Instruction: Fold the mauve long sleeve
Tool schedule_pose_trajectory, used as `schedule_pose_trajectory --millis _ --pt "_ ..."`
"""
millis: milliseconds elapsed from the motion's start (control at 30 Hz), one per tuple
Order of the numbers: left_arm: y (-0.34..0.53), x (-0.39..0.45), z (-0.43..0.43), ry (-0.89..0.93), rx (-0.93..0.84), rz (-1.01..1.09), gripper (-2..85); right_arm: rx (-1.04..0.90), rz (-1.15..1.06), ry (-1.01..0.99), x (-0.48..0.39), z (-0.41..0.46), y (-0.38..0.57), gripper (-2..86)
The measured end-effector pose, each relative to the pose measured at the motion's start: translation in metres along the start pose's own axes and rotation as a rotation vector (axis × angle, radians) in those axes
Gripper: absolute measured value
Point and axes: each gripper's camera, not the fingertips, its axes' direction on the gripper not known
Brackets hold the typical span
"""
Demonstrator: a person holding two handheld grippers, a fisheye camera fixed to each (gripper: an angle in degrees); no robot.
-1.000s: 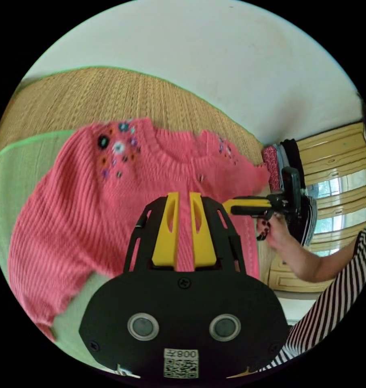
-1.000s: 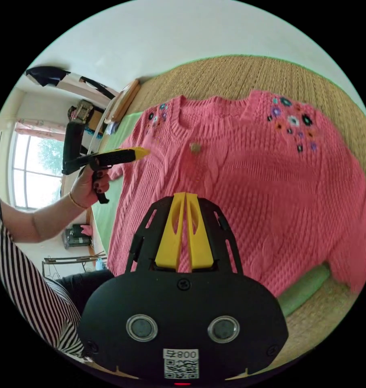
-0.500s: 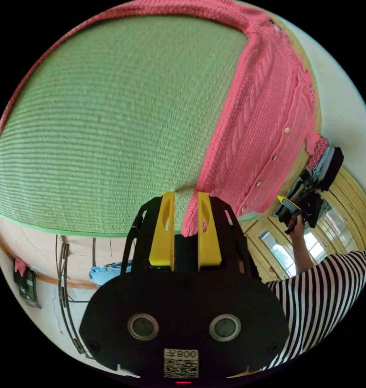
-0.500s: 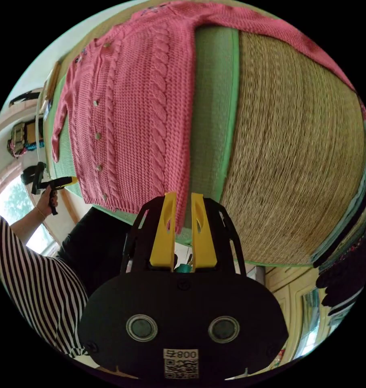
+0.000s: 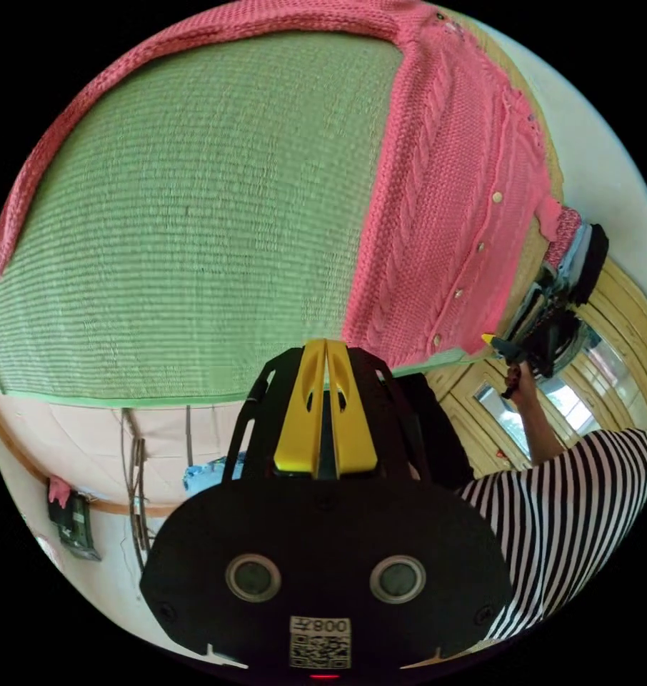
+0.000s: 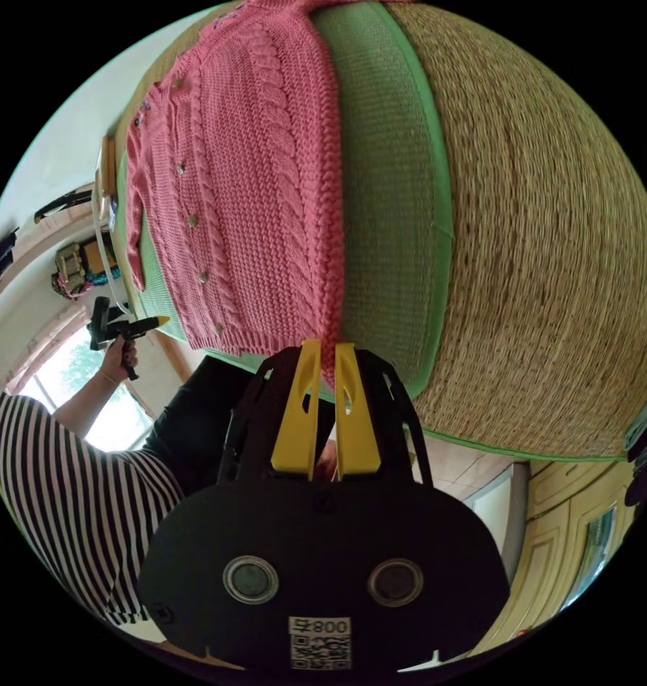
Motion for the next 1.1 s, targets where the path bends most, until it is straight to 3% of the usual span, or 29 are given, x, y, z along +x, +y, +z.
schedule_pose_trajectory --millis 367,633,767,833,1000,1100 --pt "0.001 -0.009 0.043 0.029 -0.032 0.014 1.9 -0.009 0.029 -0.056 0.025 0.03 0.003 3.0" --pt "0.02 -0.024 0.008 -0.102 0.042 -0.006 1.4 -0.043 -0.001 -0.087 0.026 0.041 0.018 3.2" --pt "0.012 -0.034 0.018 -0.064 0.029 -0.051 1.8 -0.076 0.094 -0.174 0.049 0.066 0.018 3.8" --pt "0.01 -0.025 0.02 -0.129 0.025 -0.017 2.0 -0.06 0.121 -0.214 0.053 0.065 0.019 4.2" --pt "0.023 0.0 0.008 -0.186 0.111 0.028 2.4 -0.023 0.096 -0.002 0.032 0.04 0.028 4.6" --pt "0.019 0.028 0.013 -0.14 0.09 0.144 3.5 -0.008 -0.086 0.107 -0.017 0.036 0.019 6.4"
